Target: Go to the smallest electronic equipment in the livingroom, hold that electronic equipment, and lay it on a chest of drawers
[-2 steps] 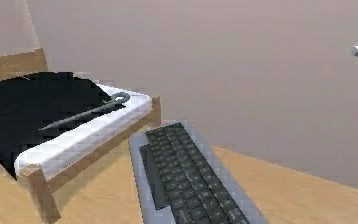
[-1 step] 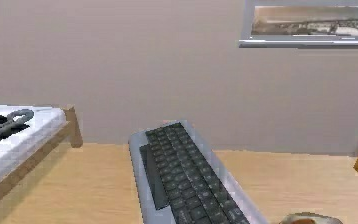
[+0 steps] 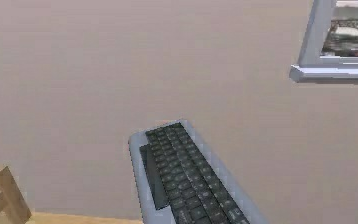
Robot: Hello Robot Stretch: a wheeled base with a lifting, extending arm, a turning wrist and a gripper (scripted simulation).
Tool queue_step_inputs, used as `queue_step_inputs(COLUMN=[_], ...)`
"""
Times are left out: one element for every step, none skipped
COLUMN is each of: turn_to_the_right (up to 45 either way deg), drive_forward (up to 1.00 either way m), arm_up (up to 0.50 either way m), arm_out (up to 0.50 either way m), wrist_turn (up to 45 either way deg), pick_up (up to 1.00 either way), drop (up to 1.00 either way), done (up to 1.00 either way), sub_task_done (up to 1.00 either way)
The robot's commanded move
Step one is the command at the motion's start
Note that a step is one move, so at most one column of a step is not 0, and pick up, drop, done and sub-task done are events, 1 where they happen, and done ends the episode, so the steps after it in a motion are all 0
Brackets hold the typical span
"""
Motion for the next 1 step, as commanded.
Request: queue_step_inputs(turn_to_the_right=[45.0], drive_forward=[0.00], arm_up=[0.00], arm_out=[0.00], wrist_turn=[0.0], pick_up=[0.00], drop=[0.00], done=[0.00], sub_task_done=[0.00])
